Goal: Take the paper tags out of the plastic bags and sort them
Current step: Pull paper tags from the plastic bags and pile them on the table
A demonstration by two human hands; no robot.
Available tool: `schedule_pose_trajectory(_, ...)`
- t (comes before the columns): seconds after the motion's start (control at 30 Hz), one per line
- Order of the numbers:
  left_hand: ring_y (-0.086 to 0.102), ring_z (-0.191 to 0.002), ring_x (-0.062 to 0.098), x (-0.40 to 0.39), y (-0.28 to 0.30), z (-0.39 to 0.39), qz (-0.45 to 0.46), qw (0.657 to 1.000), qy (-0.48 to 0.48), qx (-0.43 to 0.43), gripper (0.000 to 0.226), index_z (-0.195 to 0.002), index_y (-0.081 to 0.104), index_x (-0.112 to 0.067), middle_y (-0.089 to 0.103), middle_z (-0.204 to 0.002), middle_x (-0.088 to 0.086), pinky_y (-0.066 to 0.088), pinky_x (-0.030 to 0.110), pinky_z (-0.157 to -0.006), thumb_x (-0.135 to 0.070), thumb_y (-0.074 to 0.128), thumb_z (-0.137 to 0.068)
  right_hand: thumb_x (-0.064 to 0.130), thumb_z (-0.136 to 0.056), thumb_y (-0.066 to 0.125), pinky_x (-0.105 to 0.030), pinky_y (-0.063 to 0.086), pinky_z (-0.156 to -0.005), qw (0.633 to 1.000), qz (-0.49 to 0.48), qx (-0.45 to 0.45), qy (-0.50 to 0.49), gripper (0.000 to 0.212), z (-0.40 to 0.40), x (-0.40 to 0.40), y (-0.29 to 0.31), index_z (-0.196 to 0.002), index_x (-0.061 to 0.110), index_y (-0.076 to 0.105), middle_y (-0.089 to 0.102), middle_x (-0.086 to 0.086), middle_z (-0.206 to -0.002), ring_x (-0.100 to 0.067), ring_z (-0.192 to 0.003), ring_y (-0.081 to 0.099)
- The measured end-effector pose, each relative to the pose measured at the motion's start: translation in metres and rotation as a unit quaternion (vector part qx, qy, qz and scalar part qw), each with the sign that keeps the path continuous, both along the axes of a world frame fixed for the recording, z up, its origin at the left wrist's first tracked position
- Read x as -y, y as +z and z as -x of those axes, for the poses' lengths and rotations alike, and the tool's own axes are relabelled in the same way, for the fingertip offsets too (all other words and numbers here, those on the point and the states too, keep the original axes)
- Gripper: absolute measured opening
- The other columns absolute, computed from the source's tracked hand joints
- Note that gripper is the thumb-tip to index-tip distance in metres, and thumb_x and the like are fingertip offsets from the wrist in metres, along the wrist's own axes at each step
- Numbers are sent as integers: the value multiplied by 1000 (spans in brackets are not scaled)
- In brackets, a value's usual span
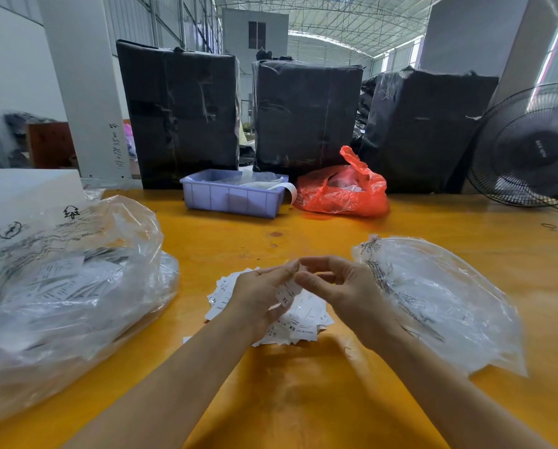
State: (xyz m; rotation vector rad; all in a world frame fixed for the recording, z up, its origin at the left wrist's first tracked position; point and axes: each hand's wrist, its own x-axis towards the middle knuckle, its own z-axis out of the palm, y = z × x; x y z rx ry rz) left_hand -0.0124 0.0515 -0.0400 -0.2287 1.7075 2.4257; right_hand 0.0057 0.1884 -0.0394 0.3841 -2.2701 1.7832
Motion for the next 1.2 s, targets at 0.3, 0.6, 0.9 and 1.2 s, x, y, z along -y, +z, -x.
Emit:
schedule_pose_trajectory(0.3, 62, -85, 21, 2, 4, -1, -3, 996, -85, -19, 38, -89, 74, -15, 68, -78, 3, 50, 24, -56, -34, 77, -57, 16, -66, 75, -23, 50, -58, 984, 150, 94, 11, 24, 3, -3, 1, -86, 4, 70, 69, -7, -69, -13, -60, 63)
schedule_pose_trajectory(0.6, 54, -47, 12, 26, 10, 12, 117, 987, -99, -45, 9, -59, 74, -9, 68, -66, 11, 47, 18, -44, -13, 82, -57, 6, -79, 69, -23, 54, -58, 974, 194, 111, -29, 3, 8, -7, 1, -78, 8, 71, 69, -10, -63, -15, -57, 65)
schedule_pose_trajectory(0.9, 52, -42, 0, 50, 50, 7, 348, 927, -63, -127, 9, -70, 71, -14, 68, -56, -4, 42, 11, -42, -17, 79, -74, 5, -81, 68, -19, 53, -53, 990, 108, -10, -86, 3, 6, -16, 11, -81, 8, 69, 72, -5, -66, -14, -55, 66)
schedule_pose_trajectory(1.2, 65, -68, 33, 215, 93, -8, 626, 750, 212, -5, 14, -79, 70, 6, 67, -72, 22, 55, 40, -74, -7, 73, -78, -2, -81, 64, -44, 50, -72, 875, -343, -18, -341, 8, 48, -141, 4, -83, -1, 71, 70, -20, -82, -38, -81, 65)
